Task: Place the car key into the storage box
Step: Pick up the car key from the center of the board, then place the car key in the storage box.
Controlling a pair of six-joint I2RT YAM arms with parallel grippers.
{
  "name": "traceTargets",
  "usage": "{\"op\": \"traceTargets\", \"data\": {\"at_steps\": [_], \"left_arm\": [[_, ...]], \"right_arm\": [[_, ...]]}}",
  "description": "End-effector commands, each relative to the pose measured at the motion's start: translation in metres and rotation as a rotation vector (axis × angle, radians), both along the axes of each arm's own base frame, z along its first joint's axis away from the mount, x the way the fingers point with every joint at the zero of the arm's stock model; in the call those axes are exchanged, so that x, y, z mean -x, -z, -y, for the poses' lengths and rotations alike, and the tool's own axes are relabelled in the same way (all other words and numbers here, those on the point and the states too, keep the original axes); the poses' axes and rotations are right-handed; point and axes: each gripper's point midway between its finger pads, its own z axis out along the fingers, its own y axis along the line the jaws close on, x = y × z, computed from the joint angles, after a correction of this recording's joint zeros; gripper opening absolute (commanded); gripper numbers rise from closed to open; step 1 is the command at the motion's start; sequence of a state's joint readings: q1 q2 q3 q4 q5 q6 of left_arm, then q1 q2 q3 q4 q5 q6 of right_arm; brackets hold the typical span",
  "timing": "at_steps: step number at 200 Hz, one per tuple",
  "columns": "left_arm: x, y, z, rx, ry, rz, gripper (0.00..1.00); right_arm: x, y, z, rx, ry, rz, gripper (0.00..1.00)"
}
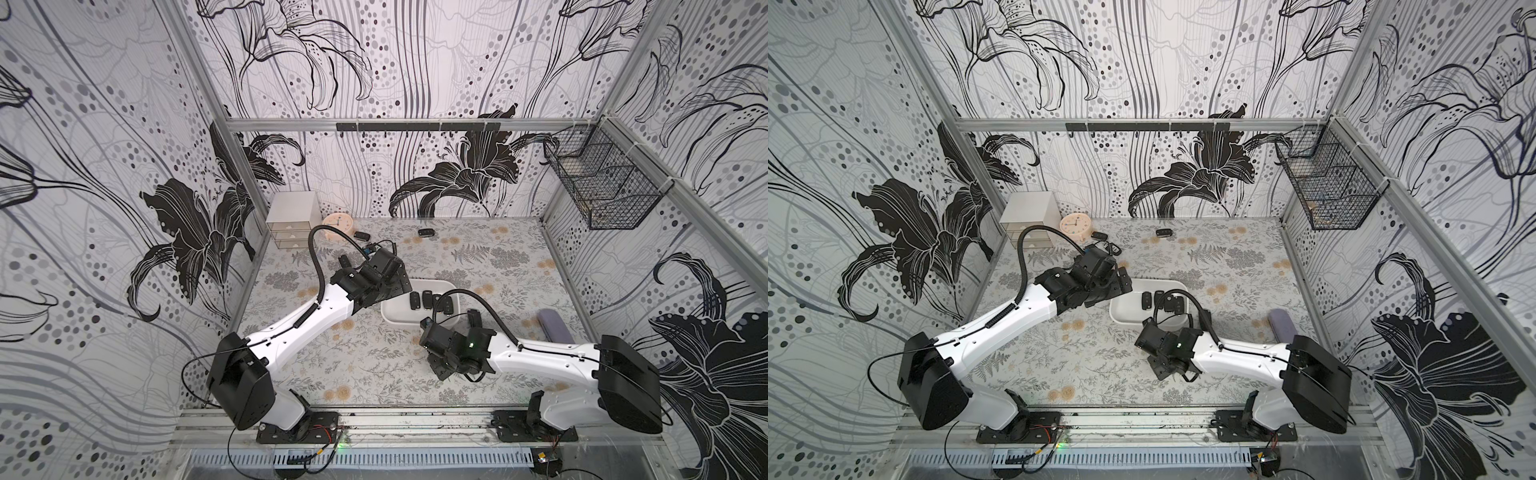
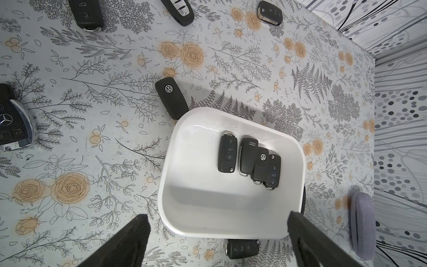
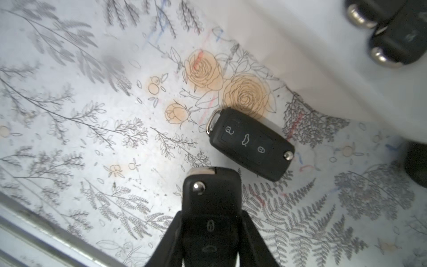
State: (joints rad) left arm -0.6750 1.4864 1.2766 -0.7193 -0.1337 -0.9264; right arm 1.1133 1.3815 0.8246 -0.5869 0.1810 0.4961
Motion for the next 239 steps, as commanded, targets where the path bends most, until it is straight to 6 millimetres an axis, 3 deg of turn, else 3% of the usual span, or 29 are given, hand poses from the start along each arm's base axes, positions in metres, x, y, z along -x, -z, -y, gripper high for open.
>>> {"op": "traceTargets", "data": {"at_steps": [1, 50, 125, 183, 239], "left_arm": [[-0.015, -0.017, 0.000, -0.007, -0.006, 0.067, 0.96], [-0.020, -0.029, -0.020, -0.006, -0.031, 0.105, 0.98], [-0.010, -0.032, -0.074, -0.001, -0.080, 0.112, 0.99], [0.005, -0.033, -0.097, 0.012, -0.095, 0.105, 0.99], [0.018, -0.034, -0.103, 0.036, -0.084, 0.105, 0.99]], "right_arm": [[-0.008, -0.032, -0.001, -0.036, 0.046, 0.050, 0.29], [-0.034, -0.071, -0.027, -0.099, 0.082, 0.089, 0.27], [-0.112, -0.077, -0.065, -0.155, 0.252, 0.065, 0.27], [-0.153, -0.042, -0.099, -0.107, 0.345, 0.036, 0.28], [-0.179, -0.017, -0.107, -0.073, 0.412, 0.021, 0.28]]}}
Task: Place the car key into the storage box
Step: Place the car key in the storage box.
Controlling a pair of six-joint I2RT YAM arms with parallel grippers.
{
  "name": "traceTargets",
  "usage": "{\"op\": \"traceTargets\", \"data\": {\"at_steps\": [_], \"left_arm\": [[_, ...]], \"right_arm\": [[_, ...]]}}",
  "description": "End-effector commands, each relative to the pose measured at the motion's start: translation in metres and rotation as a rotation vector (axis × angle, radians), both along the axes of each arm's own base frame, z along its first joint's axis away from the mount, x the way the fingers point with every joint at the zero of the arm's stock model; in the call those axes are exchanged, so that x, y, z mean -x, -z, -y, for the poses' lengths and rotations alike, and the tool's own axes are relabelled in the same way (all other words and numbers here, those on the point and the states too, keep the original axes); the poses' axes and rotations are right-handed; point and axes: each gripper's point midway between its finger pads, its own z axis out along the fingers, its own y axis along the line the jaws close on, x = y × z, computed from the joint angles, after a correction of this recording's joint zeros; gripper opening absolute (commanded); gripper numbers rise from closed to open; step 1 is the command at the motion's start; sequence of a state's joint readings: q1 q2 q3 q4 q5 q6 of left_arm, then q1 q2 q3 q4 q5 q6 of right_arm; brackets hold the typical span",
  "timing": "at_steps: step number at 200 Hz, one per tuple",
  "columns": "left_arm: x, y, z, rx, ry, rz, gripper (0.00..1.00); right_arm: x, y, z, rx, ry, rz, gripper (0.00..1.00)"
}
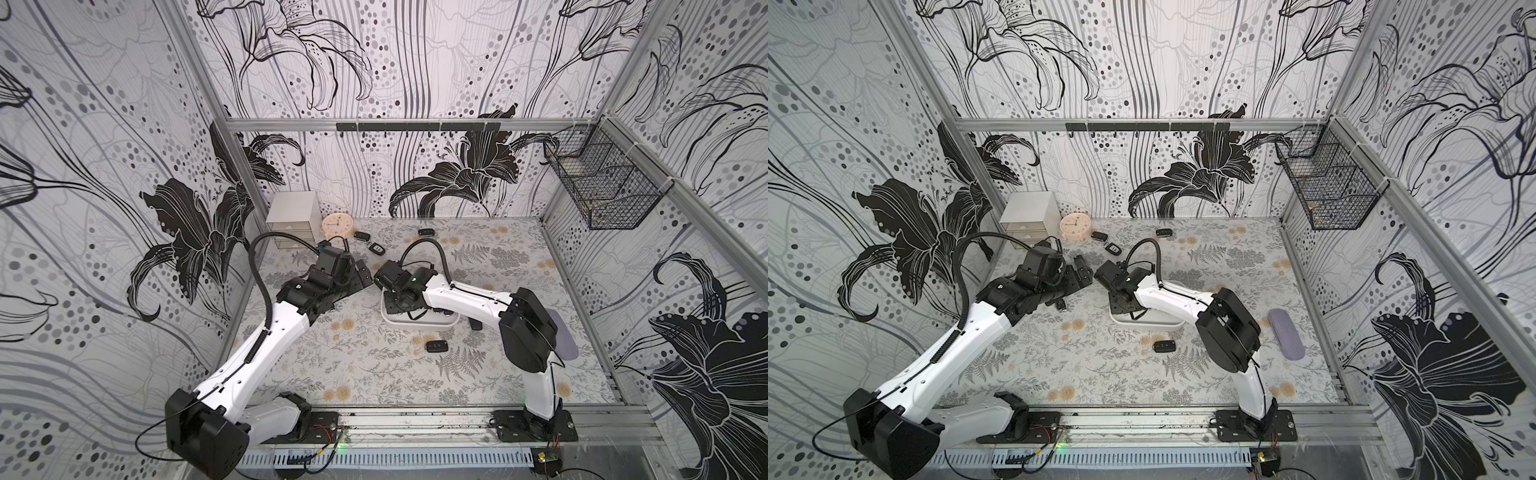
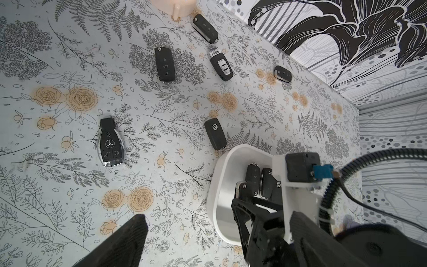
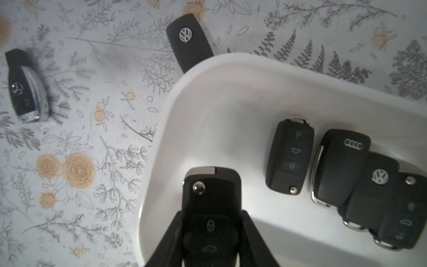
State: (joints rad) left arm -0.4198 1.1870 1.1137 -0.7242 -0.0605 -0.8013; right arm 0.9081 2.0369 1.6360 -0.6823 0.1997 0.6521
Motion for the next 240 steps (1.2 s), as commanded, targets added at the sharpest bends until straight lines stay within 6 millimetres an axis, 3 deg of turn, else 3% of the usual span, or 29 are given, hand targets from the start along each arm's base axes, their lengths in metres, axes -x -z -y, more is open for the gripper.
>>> {"op": "traceTargets", "data": {"at_steps": [1, 116, 160, 206, 240], "left_arm": [[0.009, 0.002, -0.002, -0.002, 0.029, -0.004, 0.99], [0.041, 0.021, 0.005, 0.035, 0.125, -0.061, 0.99], [0.044, 0.021, 0.003, 0.039, 0.119, -0.062, 0.99], [0.044, 0.020, 0.003, 0.045, 0.115, -0.060, 0.99], [0.043, 0.022, 0.005, 0.052, 0.117, -0.063, 0.99]], "right_arm": [[-0.012, 0.004, 0.005, 0.024, 0.059, -0.002, 0.28], [-0.041, 0.043, 0.020, 0.079, 0.130, -0.051, 0.29], [-0.047, 0.056, 0.033, 0.117, 0.154, -0.067, 0.29], [-0.053, 0.052, 0.046, 0.151, 0.190, -0.045, 0.31], [-0.052, 0.052, 0.044, 0.138, 0.175, -0.047, 0.41]]}}
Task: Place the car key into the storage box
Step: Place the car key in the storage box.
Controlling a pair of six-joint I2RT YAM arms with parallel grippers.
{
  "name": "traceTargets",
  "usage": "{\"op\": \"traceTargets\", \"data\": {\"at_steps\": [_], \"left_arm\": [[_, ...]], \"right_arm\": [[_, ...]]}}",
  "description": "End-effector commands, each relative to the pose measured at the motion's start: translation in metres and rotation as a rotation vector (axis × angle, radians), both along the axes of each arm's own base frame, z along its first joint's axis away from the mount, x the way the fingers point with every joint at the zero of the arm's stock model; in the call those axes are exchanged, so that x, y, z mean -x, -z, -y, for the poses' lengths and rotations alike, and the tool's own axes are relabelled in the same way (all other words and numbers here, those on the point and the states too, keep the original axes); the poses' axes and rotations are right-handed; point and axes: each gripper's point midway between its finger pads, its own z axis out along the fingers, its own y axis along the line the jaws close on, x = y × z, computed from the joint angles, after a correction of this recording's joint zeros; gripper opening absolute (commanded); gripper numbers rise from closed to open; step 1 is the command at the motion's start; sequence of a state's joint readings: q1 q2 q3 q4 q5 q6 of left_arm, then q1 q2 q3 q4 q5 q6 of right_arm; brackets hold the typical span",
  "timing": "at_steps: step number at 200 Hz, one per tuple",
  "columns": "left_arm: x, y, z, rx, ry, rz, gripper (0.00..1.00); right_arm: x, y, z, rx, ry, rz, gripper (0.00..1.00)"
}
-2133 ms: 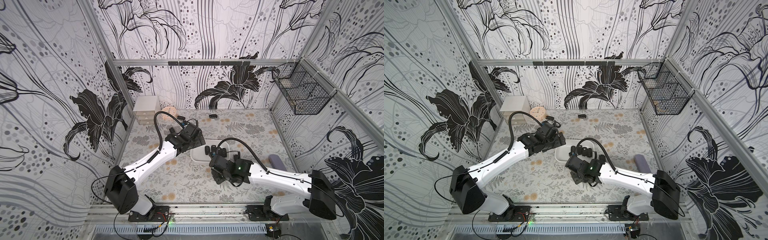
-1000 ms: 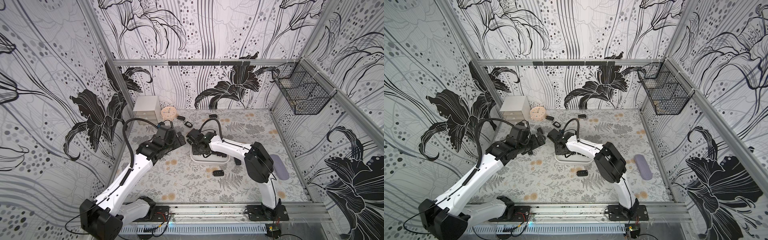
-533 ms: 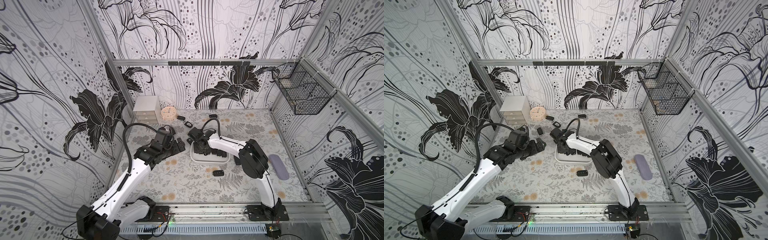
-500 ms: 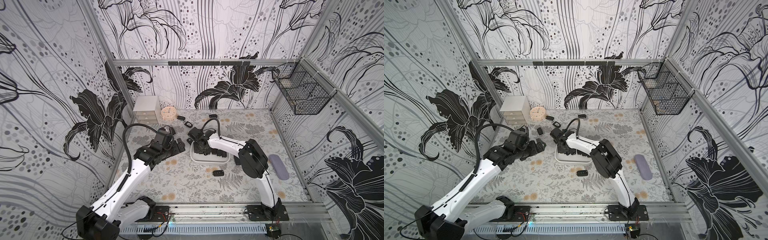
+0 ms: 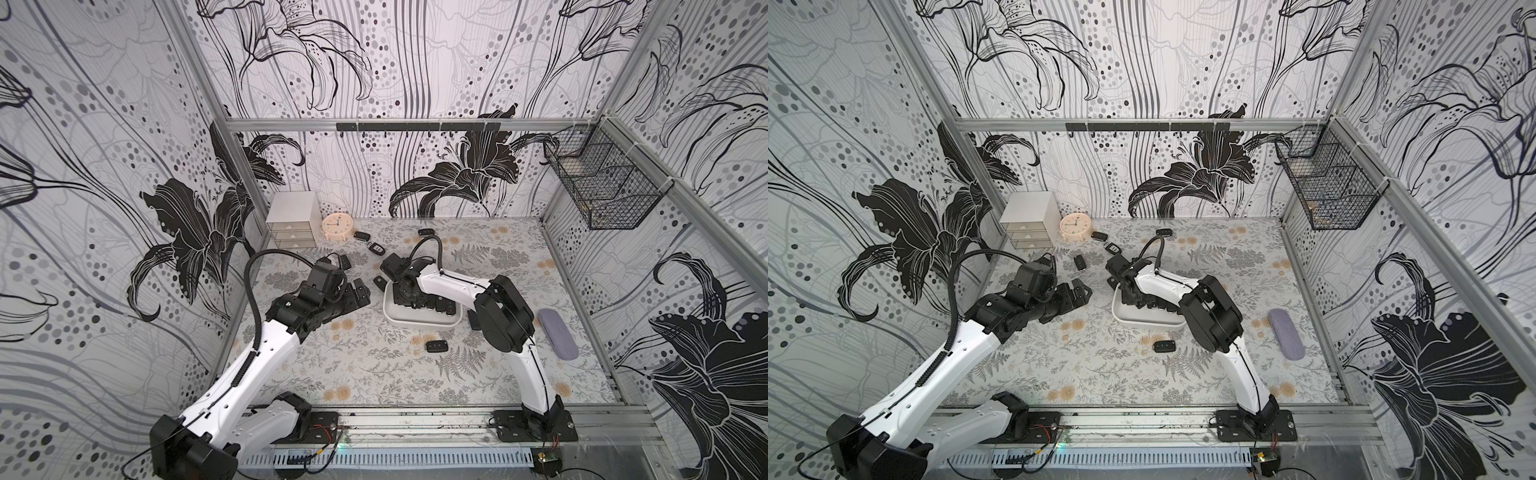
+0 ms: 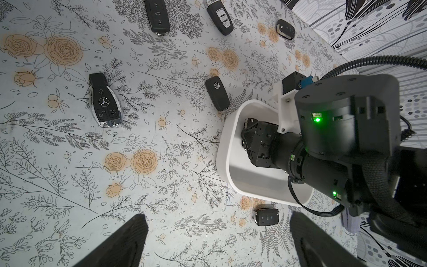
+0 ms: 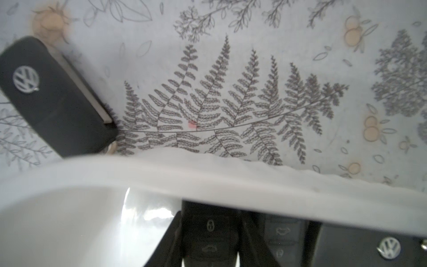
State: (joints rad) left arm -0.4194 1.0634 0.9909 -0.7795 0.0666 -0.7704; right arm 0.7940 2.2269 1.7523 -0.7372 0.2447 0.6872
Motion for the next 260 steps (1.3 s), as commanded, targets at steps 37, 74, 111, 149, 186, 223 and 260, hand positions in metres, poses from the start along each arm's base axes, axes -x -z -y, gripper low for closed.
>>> {"op": "traceTargets", "data": {"at_steps": [37, 74, 111, 149, 186, 223, 260], "left_arm": [[-0.002, -0.001, 0.001, 0.015, 0.007, 0.016, 0.99], [-0.003, 0.000, 0.002, 0.024, 0.002, 0.015, 0.99], [-0.005, 0.004, 0.007, 0.053, -0.002, 0.009, 0.99], [-0.007, 0.010, 0.015, 0.089, -0.004, -0.003, 0.99], [-0.008, 0.015, 0.032, 0.074, 0.005, -0.008, 0.99], [-0.012, 0.015, 0.051, 0.052, 0.007, -0.011, 0.99], [-0.015, 0.010, 0.064, 0.040, -0.009, 0.004, 0.99]], "right_arm": [[-0.003, -0.014, 0.000, -0.014, -0.008, 0.027, 0.58], [-0.002, -0.040, -0.005, -0.079, -0.019, 0.061, 0.61], [0.010, -0.069, -0.002, -0.148, -0.049, 0.096, 0.69], [0.033, -0.088, 0.014, -0.196, -0.087, 0.116, 0.87], [0.062, -0.094, 0.037, -0.217, -0.128, 0.122, 1.00], [0.093, -0.106, 0.060, -0.265, -0.179, 0.151, 1.00], [0.126, -0.095, 0.078, -0.298, -0.237, 0.134, 1.00]]}}
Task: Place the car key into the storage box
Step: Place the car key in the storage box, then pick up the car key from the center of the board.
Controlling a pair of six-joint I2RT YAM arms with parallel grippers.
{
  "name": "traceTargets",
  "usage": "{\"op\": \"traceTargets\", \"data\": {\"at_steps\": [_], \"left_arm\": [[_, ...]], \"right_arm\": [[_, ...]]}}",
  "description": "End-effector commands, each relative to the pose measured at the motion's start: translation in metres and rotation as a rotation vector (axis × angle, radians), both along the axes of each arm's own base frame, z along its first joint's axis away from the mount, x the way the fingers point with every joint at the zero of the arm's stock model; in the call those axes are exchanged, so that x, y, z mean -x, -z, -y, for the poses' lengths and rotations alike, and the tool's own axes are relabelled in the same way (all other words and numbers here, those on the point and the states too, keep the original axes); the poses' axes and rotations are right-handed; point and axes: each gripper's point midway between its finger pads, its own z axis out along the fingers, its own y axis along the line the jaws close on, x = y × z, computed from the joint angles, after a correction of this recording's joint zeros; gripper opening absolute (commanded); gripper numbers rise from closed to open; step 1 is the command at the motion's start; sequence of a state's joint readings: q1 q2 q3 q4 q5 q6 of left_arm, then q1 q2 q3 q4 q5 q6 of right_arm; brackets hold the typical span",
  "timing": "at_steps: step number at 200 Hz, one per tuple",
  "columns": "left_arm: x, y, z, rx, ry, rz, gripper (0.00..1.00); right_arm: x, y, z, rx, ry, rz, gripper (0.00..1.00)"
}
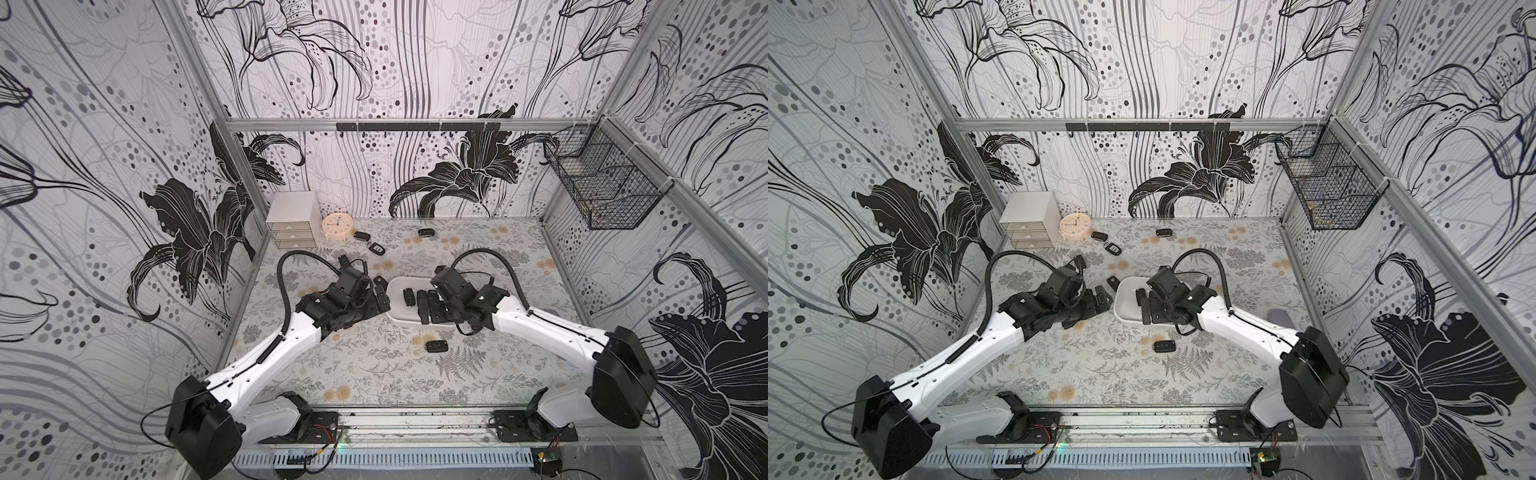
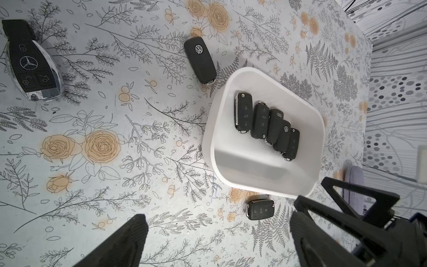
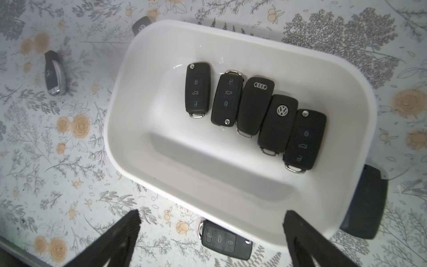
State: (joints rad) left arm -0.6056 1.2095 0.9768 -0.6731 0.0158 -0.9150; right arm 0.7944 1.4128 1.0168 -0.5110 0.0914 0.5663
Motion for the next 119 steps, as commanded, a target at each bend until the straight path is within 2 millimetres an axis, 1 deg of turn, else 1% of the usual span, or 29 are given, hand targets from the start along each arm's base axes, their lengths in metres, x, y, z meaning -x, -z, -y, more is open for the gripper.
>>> {"op": "traceTargets", "data": {"at_steps": [1, 34, 62, 99, 119], "left_arm": [[-0.015, -0.023, 0.007, 0.019, -0.052, 0.074, 0.99], [-0.015, -0.026, 0.013, 0.000, -0.073, 0.080, 0.99], [-0.013, -0.027, 0.018, -0.020, -0.086, 0.085, 0.99], [-0.006, -0.026, 0.023, -0.039, -0.107, 0.092, 0.99], [-0.001, -0.027, 0.026, -0.047, -0.117, 0.098, 0.99]], "right_arm": [[0.017, 0.003, 0.004, -0.027, -0.066, 0.007, 1.00], [0.040, 0.019, 0.016, -0.050, -0.101, -0.010, 1.00], [0.050, 0.031, 0.021, -0.062, -0.120, -0.014, 1.00], [0.056, 0.055, 0.016, -0.067, -0.174, -0.042, 1.00], [0.056, 0.062, 0.009, -0.071, -0.205, -0.052, 1.00]]}}
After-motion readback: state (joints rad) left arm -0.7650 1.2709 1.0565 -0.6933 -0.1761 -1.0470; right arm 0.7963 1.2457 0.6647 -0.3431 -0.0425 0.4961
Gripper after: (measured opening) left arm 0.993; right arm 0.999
